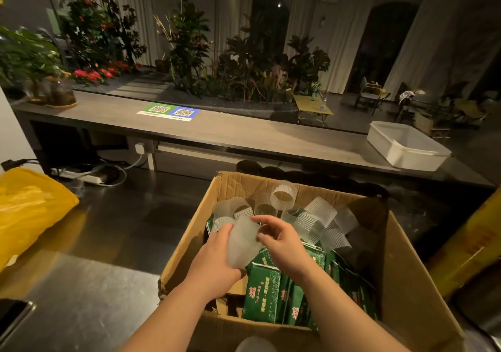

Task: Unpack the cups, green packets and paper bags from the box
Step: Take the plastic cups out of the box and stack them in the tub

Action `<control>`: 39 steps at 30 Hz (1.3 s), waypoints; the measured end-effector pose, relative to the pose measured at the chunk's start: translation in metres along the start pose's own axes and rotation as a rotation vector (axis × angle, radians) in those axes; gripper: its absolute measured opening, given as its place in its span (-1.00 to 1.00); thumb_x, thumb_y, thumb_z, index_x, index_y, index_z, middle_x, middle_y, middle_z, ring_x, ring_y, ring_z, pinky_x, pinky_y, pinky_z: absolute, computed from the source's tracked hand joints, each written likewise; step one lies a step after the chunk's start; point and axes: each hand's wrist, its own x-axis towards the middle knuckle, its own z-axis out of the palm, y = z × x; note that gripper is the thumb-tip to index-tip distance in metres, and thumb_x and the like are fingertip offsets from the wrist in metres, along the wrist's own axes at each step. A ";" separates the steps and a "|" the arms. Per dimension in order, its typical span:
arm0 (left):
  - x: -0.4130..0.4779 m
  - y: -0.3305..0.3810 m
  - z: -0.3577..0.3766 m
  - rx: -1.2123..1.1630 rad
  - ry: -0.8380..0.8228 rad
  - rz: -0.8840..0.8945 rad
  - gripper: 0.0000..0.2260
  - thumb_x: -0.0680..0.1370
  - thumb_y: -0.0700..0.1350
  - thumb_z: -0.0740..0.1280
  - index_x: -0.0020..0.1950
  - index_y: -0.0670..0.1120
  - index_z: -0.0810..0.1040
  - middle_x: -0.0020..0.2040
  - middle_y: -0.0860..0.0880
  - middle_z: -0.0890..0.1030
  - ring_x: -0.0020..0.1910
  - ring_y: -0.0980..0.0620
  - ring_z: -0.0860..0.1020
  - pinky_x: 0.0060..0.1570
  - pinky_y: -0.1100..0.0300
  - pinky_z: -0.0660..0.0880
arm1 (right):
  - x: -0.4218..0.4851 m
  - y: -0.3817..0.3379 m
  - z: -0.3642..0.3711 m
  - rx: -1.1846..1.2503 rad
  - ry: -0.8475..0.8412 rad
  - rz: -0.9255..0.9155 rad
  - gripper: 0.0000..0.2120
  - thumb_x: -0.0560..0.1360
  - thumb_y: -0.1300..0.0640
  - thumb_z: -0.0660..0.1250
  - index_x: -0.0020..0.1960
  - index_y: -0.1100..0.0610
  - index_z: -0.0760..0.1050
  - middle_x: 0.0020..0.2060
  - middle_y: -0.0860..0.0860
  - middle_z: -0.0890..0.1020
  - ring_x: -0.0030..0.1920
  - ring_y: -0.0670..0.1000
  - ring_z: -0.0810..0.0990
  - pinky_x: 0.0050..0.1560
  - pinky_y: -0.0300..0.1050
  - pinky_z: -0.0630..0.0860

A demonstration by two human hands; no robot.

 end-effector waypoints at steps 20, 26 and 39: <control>0.002 -0.004 0.003 -0.030 -0.036 0.042 -0.04 0.46 0.02 0.56 0.58 0.29 -0.08 0.53 0.13 0.21 0.37 0.02 0.41 0.30 -0.02 0.51 | 0.017 0.036 -0.029 0.185 0.523 0.303 -0.95 0.58 0.20 0.37 0.02 0.18 0.58 -0.10 0.12 0.63 -0.18 0.04 0.53 -0.16 -0.07 0.48; 0.006 -0.008 0.006 -0.012 -0.044 0.028 -0.07 0.44 0.02 0.57 0.54 0.30 -0.04 0.46 0.15 0.25 0.26 0.06 0.43 0.18 0.01 0.60 | 0.000 0.012 -0.013 -0.095 0.241 -0.025 -0.80 0.61 0.13 0.38 0.22 -0.02 0.54 -0.04 -0.05 0.64 -0.02 -0.06 0.63 -0.04 -0.21 0.63; 0.008 -0.011 0.010 0.002 -0.077 0.037 -0.03 0.42 0.07 0.57 0.53 0.30 -0.10 0.44 0.14 0.26 0.19 0.09 0.41 0.04 0.13 0.62 | -0.003 0.015 -0.015 0.084 -0.051 0.063 -0.91 0.62 0.27 0.31 -0.01 0.19 0.58 -0.20 0.03 0.65 -0.25 -0.08 0.51 -0.19 -0.19 0.47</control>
